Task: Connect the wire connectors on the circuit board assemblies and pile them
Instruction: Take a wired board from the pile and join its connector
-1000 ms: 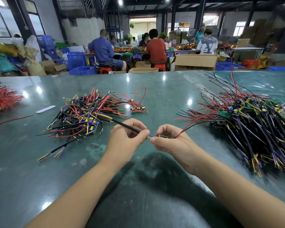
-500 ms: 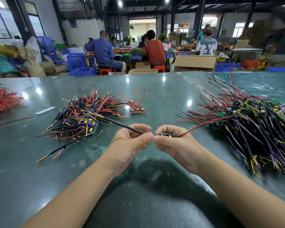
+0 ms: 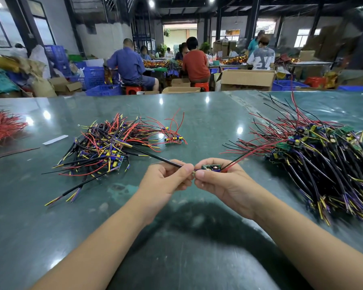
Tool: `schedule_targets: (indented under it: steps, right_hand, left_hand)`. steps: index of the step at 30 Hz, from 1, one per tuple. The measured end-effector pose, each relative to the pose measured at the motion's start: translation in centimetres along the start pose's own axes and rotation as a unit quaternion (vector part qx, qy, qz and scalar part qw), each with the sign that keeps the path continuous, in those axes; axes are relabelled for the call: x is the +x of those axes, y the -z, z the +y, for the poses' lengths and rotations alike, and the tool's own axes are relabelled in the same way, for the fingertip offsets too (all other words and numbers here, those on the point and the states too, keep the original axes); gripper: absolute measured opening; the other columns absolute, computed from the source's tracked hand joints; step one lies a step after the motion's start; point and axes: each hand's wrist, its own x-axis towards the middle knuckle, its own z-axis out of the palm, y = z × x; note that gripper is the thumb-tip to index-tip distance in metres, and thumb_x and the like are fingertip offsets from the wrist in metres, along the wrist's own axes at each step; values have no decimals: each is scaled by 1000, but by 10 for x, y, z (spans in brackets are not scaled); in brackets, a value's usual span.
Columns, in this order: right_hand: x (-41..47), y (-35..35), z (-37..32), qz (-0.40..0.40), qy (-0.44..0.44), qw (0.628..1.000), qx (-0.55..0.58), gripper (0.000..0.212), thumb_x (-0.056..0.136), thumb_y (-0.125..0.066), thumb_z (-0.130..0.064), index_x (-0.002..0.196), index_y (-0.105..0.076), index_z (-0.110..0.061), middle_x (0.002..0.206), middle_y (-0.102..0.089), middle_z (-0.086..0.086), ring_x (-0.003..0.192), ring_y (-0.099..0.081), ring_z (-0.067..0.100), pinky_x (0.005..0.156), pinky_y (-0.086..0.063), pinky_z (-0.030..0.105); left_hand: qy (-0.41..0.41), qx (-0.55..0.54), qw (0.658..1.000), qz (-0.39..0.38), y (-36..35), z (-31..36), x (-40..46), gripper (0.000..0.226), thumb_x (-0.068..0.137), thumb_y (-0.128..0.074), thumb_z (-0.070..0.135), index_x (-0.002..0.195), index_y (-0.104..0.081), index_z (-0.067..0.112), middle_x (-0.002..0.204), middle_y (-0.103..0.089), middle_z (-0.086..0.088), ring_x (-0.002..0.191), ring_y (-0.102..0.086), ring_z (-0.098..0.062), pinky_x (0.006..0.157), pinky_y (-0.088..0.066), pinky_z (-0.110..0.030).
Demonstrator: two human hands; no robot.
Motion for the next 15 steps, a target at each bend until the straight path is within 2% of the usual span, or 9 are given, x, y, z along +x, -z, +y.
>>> schedule_targets:
  steps: [3, 6, 8, 12, 15]
  right_hand:
    - [3, 3, 5, 69, 7, 995, -73, 22, 77, -69, -11, 98, -67, -16, 77, -69, 3, 73, -68, 15, 75, -53, 26]
    - [3, 2, 4, 87, 26, 988, -127, 11, 76, -70, -15, 87, -67, -15, 71, -68, 2, 71, -67, 13, 75, -50, 29]
    - [2, 1, 3, 75, 24, 990, -121, 16, 69, -71, -23, 81, -68, -13, 69, -68, 3, 67, -65, 12, 72, -51, 26]
    - [0, 0, 4, 57, 19, 990, -127, 19, 67, -71, -24, 81, -69, -11, 69, -69, 3, 64, -63, 10, 69, -51, 23]
    - [2, 0, 7, 89, 24, 988, -124, 12, 75, -69, -22, 84, -68, -13, 71, -70, 0, 64, -66, 10, 70, -51, 23]
  left_hand:
    - [-42, 64, 996, 55, 0, -1, 2, 19, 89, -61, 9, 71, -65, 8, 58, -63, 4, 56, -55, -7, 58, -47, -16]
    - [-45, 61, 995, 68, 2, 0, 3, 21, 89, -61, 8, 69, -65, 8, 57, -62, 5, 54, -55, -7, 57, -47, -16]
    - [-31, 41, 997, 63, 2, 0, 2, 19, 89, -60, 9, 71, -65, 10, 59, -64, 4, 56, -56, -6, 58, -48, -16]
    - [10, 26, 999, 22, 1, -2, 1, 9, 87, -63, 11, 86, -72, 13, 68, -70, 0, 65, -63, -6, 63, -52, -17]
    - [22, 21, 999, 43, 0, -3, 1, 10, 87, -64, 8, 84, -73, 10, 71, -73, -5, 69, -68, -9, 63, -53, -17]
